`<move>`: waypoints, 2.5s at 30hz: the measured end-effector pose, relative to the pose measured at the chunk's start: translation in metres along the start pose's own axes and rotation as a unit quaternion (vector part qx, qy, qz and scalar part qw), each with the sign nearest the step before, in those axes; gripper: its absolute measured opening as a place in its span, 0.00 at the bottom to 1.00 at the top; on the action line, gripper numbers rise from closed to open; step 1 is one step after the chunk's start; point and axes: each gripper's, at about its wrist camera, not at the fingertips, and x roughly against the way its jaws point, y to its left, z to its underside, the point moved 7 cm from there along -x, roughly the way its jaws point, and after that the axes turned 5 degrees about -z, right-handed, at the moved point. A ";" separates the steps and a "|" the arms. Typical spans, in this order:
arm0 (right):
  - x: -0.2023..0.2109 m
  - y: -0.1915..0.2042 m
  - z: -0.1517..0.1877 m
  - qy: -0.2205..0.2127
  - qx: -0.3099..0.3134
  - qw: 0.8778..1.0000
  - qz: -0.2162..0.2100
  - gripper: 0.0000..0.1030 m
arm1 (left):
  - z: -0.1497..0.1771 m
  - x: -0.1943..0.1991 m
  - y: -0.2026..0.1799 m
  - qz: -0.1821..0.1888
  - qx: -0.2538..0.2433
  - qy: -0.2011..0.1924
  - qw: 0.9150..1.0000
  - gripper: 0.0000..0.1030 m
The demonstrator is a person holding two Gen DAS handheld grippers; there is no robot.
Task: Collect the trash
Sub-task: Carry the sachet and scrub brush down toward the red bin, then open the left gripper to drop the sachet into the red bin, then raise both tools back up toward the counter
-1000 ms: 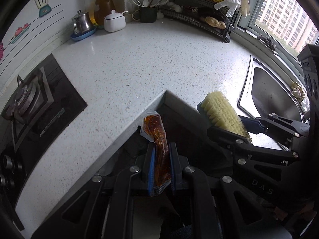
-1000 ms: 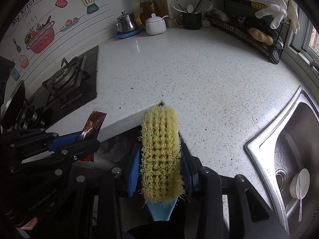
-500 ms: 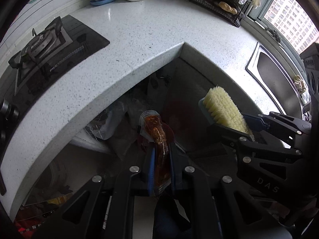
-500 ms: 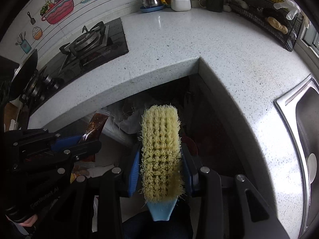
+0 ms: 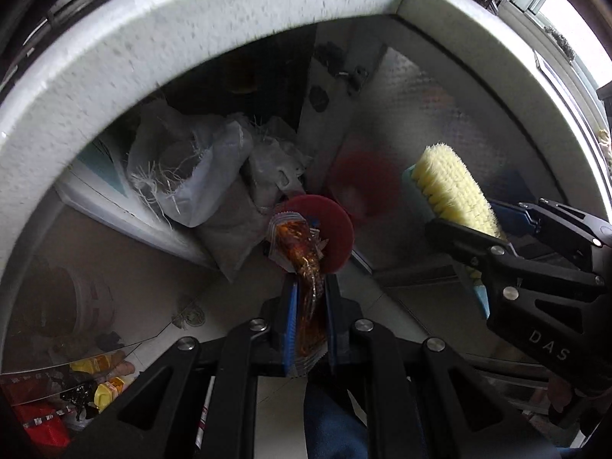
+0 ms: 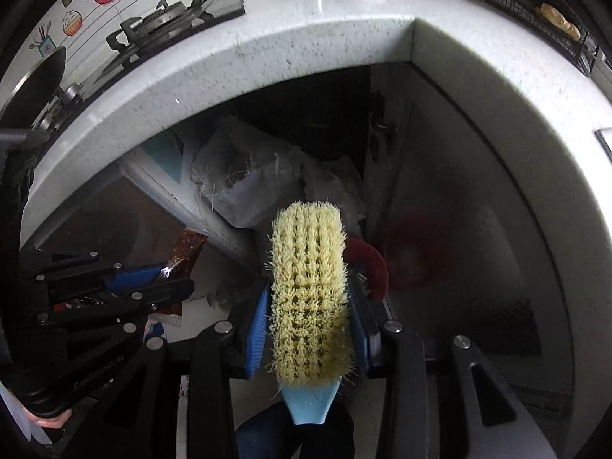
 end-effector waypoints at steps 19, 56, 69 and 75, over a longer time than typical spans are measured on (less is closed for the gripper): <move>-0.167 -0.076 0.052 0.031 -0.073 0.997 0.013 0.34 | 0.000 -0.198 -0.010 0.028 -0.057 0.042 0.997 0.11; -0.196 -0.089 0.041 0.056 -0.008 0.998 0.008 0.35 | -0.010 -0.234 0.017 -0.002 0.004 0.060 0.998 0.44; -0.192 -0.082 0.031 0.056 0.023 0.998 0.014 0.46 | -0.007 -0.226 0.025 -0.007 0.039 0.052 0.998 0.44; -0.174 -0.072 0.032 0.052 0.027 0.998 0.018 0.46 | -0.004 -0.203 0.026 -0.013 0.041 0.038 0.998 0.44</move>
